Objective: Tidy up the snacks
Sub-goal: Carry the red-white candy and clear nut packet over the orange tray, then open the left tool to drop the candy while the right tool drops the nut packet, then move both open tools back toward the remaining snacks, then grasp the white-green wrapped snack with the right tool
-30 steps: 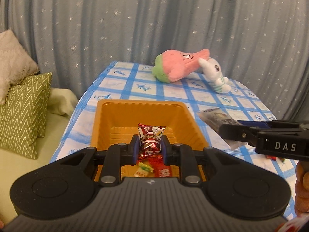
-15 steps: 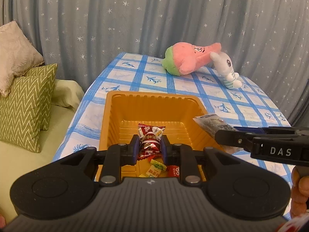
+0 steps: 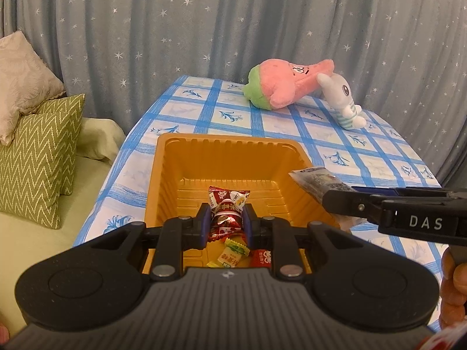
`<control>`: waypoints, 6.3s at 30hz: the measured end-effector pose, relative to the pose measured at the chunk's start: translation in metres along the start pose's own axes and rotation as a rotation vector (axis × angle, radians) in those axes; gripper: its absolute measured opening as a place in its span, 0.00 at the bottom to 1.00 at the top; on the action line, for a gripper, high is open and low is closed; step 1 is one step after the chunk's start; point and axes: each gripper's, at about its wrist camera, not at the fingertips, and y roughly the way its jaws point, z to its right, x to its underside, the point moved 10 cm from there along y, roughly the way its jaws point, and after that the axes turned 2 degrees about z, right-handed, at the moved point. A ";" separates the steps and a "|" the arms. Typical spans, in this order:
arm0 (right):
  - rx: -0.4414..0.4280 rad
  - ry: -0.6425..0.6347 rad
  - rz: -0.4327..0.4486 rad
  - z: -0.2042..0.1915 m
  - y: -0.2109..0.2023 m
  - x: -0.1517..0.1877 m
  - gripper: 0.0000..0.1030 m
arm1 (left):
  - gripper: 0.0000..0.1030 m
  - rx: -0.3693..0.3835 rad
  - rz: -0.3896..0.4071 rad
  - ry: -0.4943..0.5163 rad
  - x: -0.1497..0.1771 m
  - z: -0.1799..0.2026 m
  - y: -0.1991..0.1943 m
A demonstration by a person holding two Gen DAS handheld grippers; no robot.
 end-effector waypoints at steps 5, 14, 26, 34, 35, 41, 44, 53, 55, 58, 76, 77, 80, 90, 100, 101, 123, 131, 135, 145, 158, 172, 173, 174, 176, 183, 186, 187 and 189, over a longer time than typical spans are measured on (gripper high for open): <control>-0.002 -0.003 -0.002 0.000 0.001 0.001 0.39 | 0.25 -0.021 -0.012 0.002 0.002 -0.004 0.003; 0.003 0.001 -0.004 0.000 0.002 0.001 0.39 | 0.34 -0.052 -0.010 -0.041 0.001 -0.019 0.001; -0.005 -0.001 0.007 -0.004 0.001 0.001 0.39 | 0.34 -0.057 -0.013 -0.046 0.001 -0.019 -0.001; -0.008 0.001 0.007 -0.005 0.000 0.000 0.40 | 0.34 -0.062 -0.014 -0.039 0.001 -0.018 -0.001; -0.009 0.002 0.007 -0.005 0.001 0.000 0.40 | 0.34 -0.062 -0.014 -0.039 0.001 -0.018 -0.001; -0.020 -0.001 0.014 -0.006 0.000 -0.001 0.40 | 0.35 -0.065 -0.012 -0.038 0.001 -0.019 -0.001; -0.020 0.001 0.015 -0.007 0.000 -0.001 0.40 | 0.36 -0.065 -0.013 -0.037 0.001 -0.018 -0.001; -0.039 0.033 0.015 -0.006 0.005 -0.003 0.40 | 0.44 -0.070 -0.013 -0.038 0.001 -0.020 -0.001; -0.051 0.053 0.010 -0.004 0.007 -0.003 0.43 | 0.47 -0.075 -0.012 -0.039 0.001 -0.021 -0.001; -0.037 0.091 0.037 0.003 0.003 -0.008 0.69 | 0.48 -0.076 -0.012 -0.043 0.001 -0.024 -0.002; 0.003 0.089 0.043 0.011 -0.002 -0.010 0.69 | 0.56 -0.074 -0.014 -0.033 0.002 -0.019 -0.001; 0.004 0.089 0.044 0.011 -0.002 -0.010 0.69 | 0.58 -0.074 -0.013 -0.032 0.002 -0.019 -0.001; 0.003 0.093 0.043 0.011 -0.003 -0.010 0.69 | 0.63 -0.073 -0.010 -0.031 0.001 -0.018 -0.001; 0.042 0.046 0.048 0.017 -0.017 -0.004 0.69 | 0.83 -0.059 -0.006 -0.024 0.000 -0.008 -0.006; 0.139 -0.013 0.109 0.034 -0.064 0.004 0.69 | 0.91 0.046 0.023 -0.033 0.004 0.027 -0.022; 0.149 -0.016 0.115 0.035 -0.069 0.006 0.69 | 0.92 0.052 0.026 -0.028 0.004 0.032 -0.024; 0.454 0.129 0.181 0.105 -0.249 0.070 0.69 | 0.92 0.200 0.046 0.107 0.059 0.175 -0.101; 0.516 0.168 0.208 0.120 -0.294 0.076 0.69 | 0.92 0.260 0.047 0.146 0.064 0.217 -0.111; 0.542 0.181 0.210 0.125 -0.307 0.080 0.69 | 0.92 0.294 0.052 0.161 0.065 0.236 -0.112; 0.589 0.182 0.227 0.145 -0.325 0.079 0.69 | 0.92 0.343 0.035 0.184 0.065 0.271 -0.099; 0.567 0.185 0.171 0.207 -0.278 0.076 0.69 | 0.92 0.328 -0.058 0.193 0.065 0.292 -0.023; 0.504 0.156 0.068 0.269 -0.179 0.074 0.67 | 0.89 0.303 -0.104 0.230 0.066 0.293 0.052; 0.500 0.159 0.061 0.273 -0.173 0.073 0.60 | 0.89 0.303 -0.104 0.236 0.066 0.294 0.056; 0.495 0.164 0.053 0.277 -0.167 0.072 0.54 | 0.89 0.304 -0.103 0.242 0.066 0.294 0.059; 0.493 0.175 0.041 0.284 -0.158 0.070 0.51 | 0.89 0.310 -0.101 0.252 0.066 0.294 0.064; 0.476 0.192 -0.004 0.303 -0.133 0.067 0.35 | 0.86 0.319 -0.104 0.290 0.068 0.295 0.082; 0.484 0.192 -0.023 0.307 -0.127 0.068 0.35 | 0.86 0.324 -0.103 0.287 0.069 0.295 0.085; 0.488 0.187 -0.028 0.307 -0.125 0.069 0.35 | 0.86 0.326 -0.105 0.284 0.069 0.295 0.087; 0.499 0.162 -0.047 0.308 -0.120 0.070 0.35 | 0.86 0.329 -0.107 0.283 0.070 0.296 0.088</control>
